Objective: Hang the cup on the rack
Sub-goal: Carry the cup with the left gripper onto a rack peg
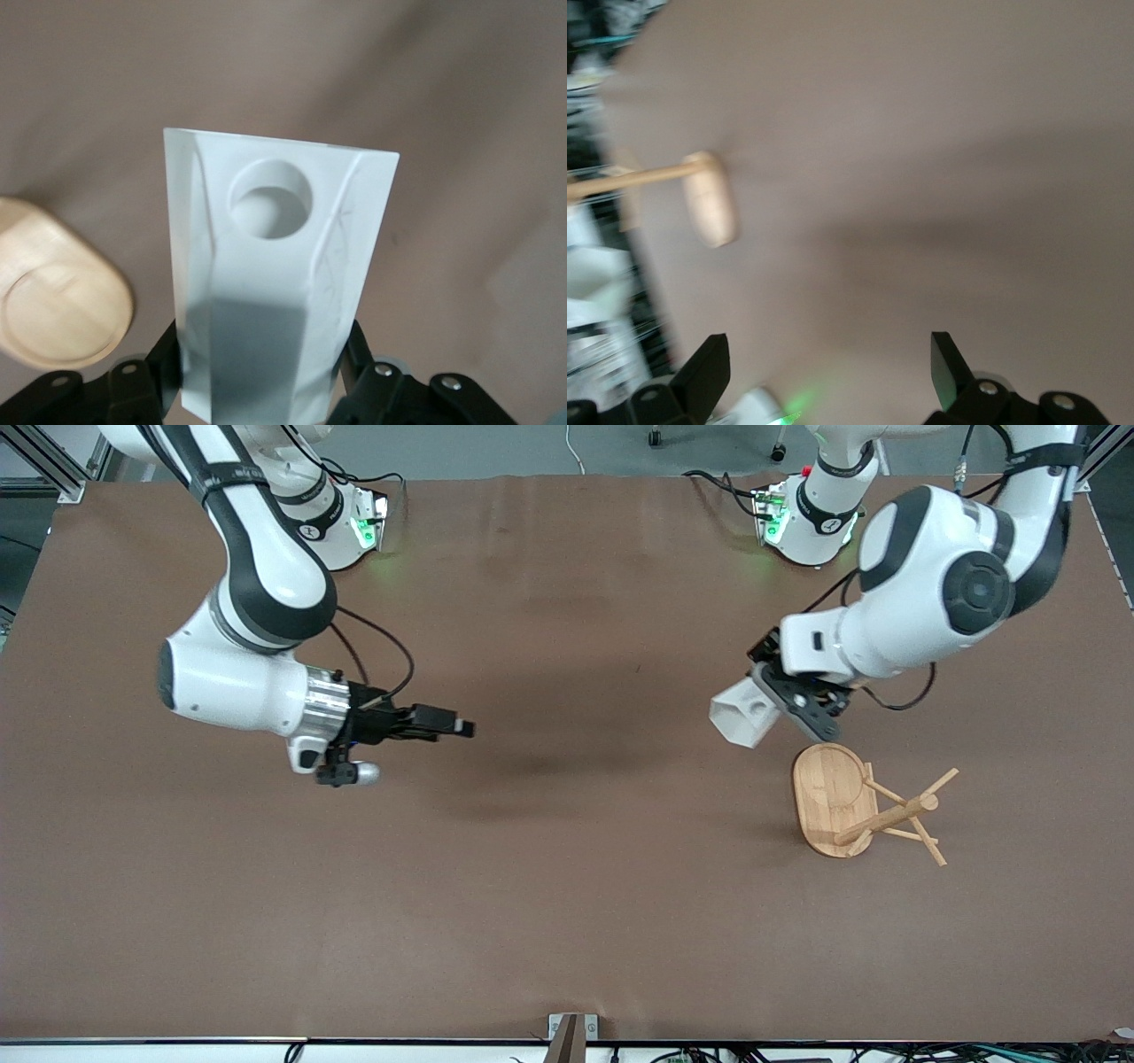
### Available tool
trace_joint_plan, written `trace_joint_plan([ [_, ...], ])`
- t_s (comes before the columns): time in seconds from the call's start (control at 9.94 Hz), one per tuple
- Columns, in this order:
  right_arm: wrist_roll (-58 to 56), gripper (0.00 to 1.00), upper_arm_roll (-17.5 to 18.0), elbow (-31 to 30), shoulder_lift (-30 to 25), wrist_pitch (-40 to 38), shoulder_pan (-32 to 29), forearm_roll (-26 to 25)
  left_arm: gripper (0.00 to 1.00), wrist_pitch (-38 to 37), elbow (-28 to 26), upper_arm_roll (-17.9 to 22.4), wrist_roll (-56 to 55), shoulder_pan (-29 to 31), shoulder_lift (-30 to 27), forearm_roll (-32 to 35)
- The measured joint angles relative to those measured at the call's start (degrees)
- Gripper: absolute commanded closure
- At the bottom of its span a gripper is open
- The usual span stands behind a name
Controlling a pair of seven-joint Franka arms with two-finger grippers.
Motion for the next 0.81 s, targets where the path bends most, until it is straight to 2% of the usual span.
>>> trace_joint_plan([
  [0.3,1.2,0.0,-10.4,0.7,-2.7,-2.7,-0.6,-22.2,0.97,3.4,0.6,5.3,-4.8,0.2,2.9,0.1],
  [0.4,1.1,0.0,-12.9,1.6,-4.2,-4.3,-1.4,-26.5,0.97,4.7,1.0,6.0,-4.9,0.2,4.1,0.1],
  [0.6,1.0,0.0,-15.2,6.1,-7.7,-12.2,-3.4,-30.6,0.96,7.0,1.1,6.2,-5.1,0.2,6.3,0.1],
  [0.81,1.1,0.0,-15.3,14.3,-10.0,-25.2,-4.7,-33.4,0.96,9.2,1.4,6.2,-5.6,0.1,7.9,0.1],
])
